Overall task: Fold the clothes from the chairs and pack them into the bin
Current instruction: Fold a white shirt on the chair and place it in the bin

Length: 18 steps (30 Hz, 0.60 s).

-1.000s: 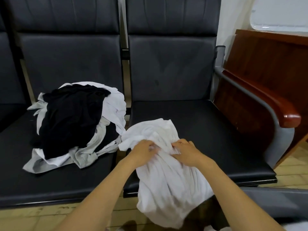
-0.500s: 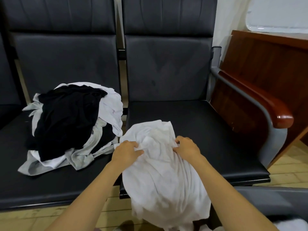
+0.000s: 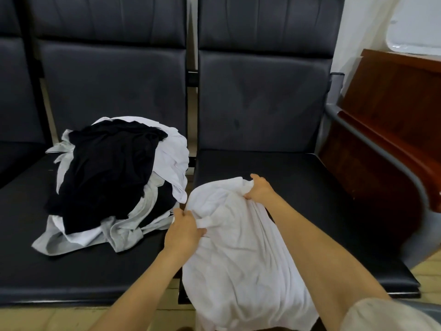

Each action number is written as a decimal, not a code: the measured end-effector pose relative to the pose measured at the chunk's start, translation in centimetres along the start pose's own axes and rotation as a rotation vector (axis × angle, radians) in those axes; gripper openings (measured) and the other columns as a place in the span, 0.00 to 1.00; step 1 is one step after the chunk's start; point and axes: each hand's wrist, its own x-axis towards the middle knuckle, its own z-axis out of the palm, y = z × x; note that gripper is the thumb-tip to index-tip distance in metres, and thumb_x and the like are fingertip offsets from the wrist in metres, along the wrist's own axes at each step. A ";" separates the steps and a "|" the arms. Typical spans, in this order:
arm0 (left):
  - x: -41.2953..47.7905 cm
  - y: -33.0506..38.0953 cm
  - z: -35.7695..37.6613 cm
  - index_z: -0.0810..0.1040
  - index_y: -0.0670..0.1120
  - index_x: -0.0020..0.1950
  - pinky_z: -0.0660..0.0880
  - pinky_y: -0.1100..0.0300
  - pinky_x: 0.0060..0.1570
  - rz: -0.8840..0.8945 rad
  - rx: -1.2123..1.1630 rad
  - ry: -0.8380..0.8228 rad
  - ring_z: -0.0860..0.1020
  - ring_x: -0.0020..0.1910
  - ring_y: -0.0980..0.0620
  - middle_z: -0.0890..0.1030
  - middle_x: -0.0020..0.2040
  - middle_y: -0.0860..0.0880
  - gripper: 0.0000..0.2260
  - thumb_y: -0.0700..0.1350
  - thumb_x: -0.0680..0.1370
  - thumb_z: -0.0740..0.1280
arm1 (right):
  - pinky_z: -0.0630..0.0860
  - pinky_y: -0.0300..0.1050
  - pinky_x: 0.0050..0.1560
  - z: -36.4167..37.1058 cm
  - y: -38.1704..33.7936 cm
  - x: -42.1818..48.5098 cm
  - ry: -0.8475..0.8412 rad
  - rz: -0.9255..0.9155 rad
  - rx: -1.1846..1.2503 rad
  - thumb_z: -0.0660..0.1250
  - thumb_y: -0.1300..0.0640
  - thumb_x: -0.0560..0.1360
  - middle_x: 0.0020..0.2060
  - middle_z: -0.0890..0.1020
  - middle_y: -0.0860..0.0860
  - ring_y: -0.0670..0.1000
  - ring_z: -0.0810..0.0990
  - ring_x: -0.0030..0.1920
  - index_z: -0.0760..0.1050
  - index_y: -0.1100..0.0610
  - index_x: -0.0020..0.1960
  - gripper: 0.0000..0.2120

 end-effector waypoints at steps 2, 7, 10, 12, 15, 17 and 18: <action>0.2 0.0 0.0 0.70 0.42 0.62 0.73 0.54 0.51 -0.024 0.037 -0.033 0.74 0.56 0.44 0.66 0.63 0.44 0.18 0.51 0.78 0.67 | 0.75 0.47 0.51 -0.1 0.4 0.1 -0.010 0.008 -0.012 0.69 0.60 0.74 0.59 0.75 0.56 0.55 0.77 0.54 0.71 0.59 0.64 0.19; -0.2 0.6 -0.1 0.73 0.46 0.63 0.70 0.56 0.58 0.084 0.104 0.056 0.70 0.62 0.46 0.71 0.61 0.46 0.16 0.49 0.77 0.67 | 0.72 0.45 0.37 -2.9 2.6 -2.6 0.212 0.063 0.243 0.61 0.53 0.77 0.48 0.78 0.56 0.54 0.78 0.43 0.72 0.60 0.54 0.11; -0.7 1.1 -0.5 0.74 0.45 0.56 0.73 0.54 0.50 0.101 -0.007 0.066 0.74 0.54 0.45 0.75 0.53 0.46 0.09 0.45 0.77 0.66 | 0.76 0.45 0.32 -8.1 3.7 -5.3 0.325 0.054 0.576 0.59 0.57 0.79 0.45 0.77 0.55 0.51 0.78 0.34 0.70 0.59 0.55 0.07; -1.4 1.4 -0.9 0.72 0.46 0.48 0.73 0.55 0.46 0.101 -0.110 0.076 0.76 0.51 0.45 0.75 0.46 0.48 0.05 0.45 0.77 0.66 | 0.81 0.49 0.40 -11.5 3.8 -7.0 0.343 0.005 0.646 0.60 0.59 0.80 0.46 0.75 0.54 0.51 0.80 0.33 0.68 0.57 0.54 0.04; -1.9 2.6 -1.9 0.70 0.49 0.46 0.73 0.57 0.46 0.055 -0.151 -0.022 0.77 0.49 0.48 0.75 0.44 0.51 0.07 0.50 0.78 0.66 | 0.81 0.52 0.50 -15.3 2.8 -9.0 0.385 -0.078 0.628 0.62 0.60 0.80 0.51 0.74 0.55 0.52 0.80 0.41 0.67 0.57 0.52 0.04; -1.9 3.4 -2.8 0.69 0.50 0.41 0.74 0.57 0.46 0.064 -0.095 -0.093 0.76 0.45 0.50 0.75 0.41 0.51 0.09 0.52 0.78 0.63 | 0.82 0.48 0.48 -17.3 1.8 -10.3 0.414 -0.130 0.622 0.64 0.61 0.79 0.53 0.74 0.55 0.53 0.78 0.47 0.68 0.56 0.52 0.05; -1.9 3.8 -3.4 0.68 0.49 0.39 0.73 0.57 0.46 0.096 -0.073 -0.100 0.76 0.44 0.49 0.75 0.39 0.51 0.11 0.51 0.79 0.62 | 0.81 0.47 0.48 -18.2 1.4 -10.9 0.421 -0.160 0.620 0.65 0.63 0.78 0.54 0.74 0.55 0.54 0.78 0.49 0.69 0.55 0.52 0.06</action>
